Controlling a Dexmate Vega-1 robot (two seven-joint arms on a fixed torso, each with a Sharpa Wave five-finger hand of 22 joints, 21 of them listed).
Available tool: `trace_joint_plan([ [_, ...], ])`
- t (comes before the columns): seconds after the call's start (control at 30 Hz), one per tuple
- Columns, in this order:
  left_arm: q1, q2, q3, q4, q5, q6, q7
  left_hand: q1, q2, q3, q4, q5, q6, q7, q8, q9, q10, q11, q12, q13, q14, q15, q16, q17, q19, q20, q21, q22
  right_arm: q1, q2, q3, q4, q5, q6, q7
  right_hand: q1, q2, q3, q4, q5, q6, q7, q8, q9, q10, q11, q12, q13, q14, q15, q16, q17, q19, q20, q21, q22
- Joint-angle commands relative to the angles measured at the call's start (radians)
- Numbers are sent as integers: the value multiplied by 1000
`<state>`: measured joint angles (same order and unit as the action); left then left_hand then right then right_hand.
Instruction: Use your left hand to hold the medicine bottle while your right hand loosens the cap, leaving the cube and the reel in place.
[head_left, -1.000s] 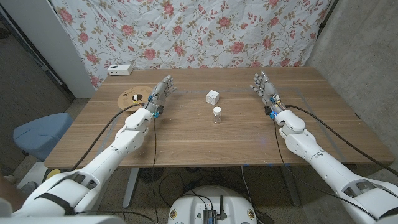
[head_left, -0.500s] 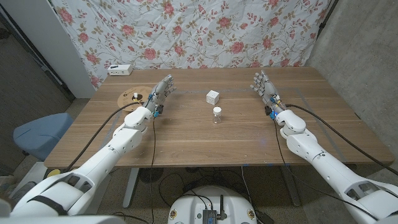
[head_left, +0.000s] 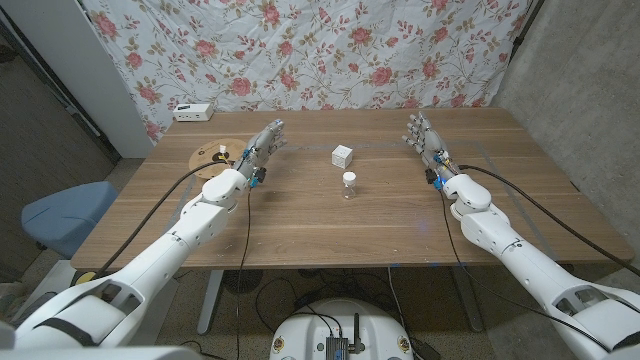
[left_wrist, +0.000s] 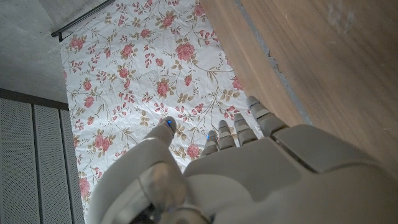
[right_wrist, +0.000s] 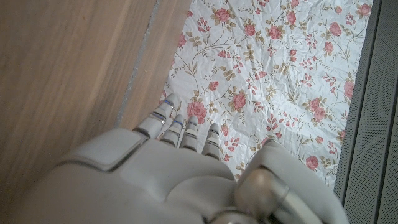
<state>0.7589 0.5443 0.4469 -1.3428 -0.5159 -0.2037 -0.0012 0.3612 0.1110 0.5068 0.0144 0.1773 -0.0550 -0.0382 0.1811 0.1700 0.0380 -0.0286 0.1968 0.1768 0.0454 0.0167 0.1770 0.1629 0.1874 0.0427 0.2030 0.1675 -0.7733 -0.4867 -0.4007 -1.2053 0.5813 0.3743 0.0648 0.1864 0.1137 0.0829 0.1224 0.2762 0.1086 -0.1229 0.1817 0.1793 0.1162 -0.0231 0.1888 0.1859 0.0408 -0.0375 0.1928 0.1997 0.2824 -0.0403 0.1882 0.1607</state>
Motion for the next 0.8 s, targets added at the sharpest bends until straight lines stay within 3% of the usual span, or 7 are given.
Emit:
trace_joint_plan([
  [0.03, 30, 28, 12, -85, 48, 17, 40, 29, -13, 2, -28, -1, 1, -16, 2, 3, 10, -14, 5, 2, 8, -14, -1, 1, -4, -3, -4, 2, 22, 8, -6, 40, -17, 28, 7, -3, -3, 1, -5, 10, -4, 23, 7, 1, -2, -6, 4, 2, -2, -15, 5, 0, 3, -60, -2, 5],
  [0.37, 89, 58, 10, -175, 68, 11, 55, 70, -62, -8, -93, -1, 15, -35, 6, 3, 33, -37, 9, 2, 27, -46, 2, 2, 2, -10, -9, 2, 21, 4, -2, 47, -18, 47, 13, -3, -4, 1, -6, 10, -4, 38, 7, 1, -2, -7, 4, 2, -2, -16, 5, 0, 3, -61, -2, 5],
  [0.4, 96, 61, 9, -184, 71, 13, 60, 74, -66, -9, -98, 0, 16, -36, 6, 3, 36, -39, 9, 2, 31, -50, 3, 2, 4, -9, -9, 2, 20, 3, -1, 45, -17, 47, 13, -2, -3, 2, -8, 11, -10, -11, 5, 2, 0, -5, 5, 1, -6, -19, 3, -1, 5, -59, -1, 5],
  [0.67, 138, 81, 0, -244, 69, 20, 69, 95, -94, -17, -129, 3, 30, -43, 8, 3, 52, -50, 11, 3, 47, -60, 5, 2, 12, -3, -9, 2, 5, -2, 4, 29, -15, 47, 4, -7, -4, 2, -11, 13, -6, 41, 7, 1, -2, -9, 4, 1, -2, -15, 6, -2, 2, -60, 0, 5],
  [0.7, 142, 86, 0, -251, 70, 25, 68, 98, -98, -19, -132, 4, 31, -43, 8, 3, 53, -50, 11, 3, 49, -62, 5, 2, 14, 0, -9, 2, 4, -2, 5, 28, -16, 47, 2, -7, -4, 2, -11, 13, -6, 16, 7, 1, -2, -9, 4, 1, -3, -15, 6, -2, 1, -61, -1, 5],
  [0.77, 148, 92, 1, -265, 70, 32, 66, 102, -105, -21, -138, 5, 32, -44, 8, 3, 56, -52, 11, 3, 52, -65, 6, 3, 15, -1, -9, 2, 2, -2, 5, 26, -18, 46, -4, -7, -1, 4, -13, 14, -10, -94, 6, 3, -2, -8, 5, 1, -2, -16, 6, -3, 2, -60, -1, 5],
  [0.8, 150, 94, 2, -265, 71, 25, 59, 103, -109, -23, -141, 5, 32, -44, 8, 3, 56, -51, 11, 3, 53, -67, 5, 3, 16, 0, -9, 2, 1, -2, 5, 25, -18, 45, -7, -7, -1, 4, -13, 14, -6, -88, 8, 3, -1, -8, 5, 1, -1, -15, 6, -3, 3, -60, -1, 5],
])
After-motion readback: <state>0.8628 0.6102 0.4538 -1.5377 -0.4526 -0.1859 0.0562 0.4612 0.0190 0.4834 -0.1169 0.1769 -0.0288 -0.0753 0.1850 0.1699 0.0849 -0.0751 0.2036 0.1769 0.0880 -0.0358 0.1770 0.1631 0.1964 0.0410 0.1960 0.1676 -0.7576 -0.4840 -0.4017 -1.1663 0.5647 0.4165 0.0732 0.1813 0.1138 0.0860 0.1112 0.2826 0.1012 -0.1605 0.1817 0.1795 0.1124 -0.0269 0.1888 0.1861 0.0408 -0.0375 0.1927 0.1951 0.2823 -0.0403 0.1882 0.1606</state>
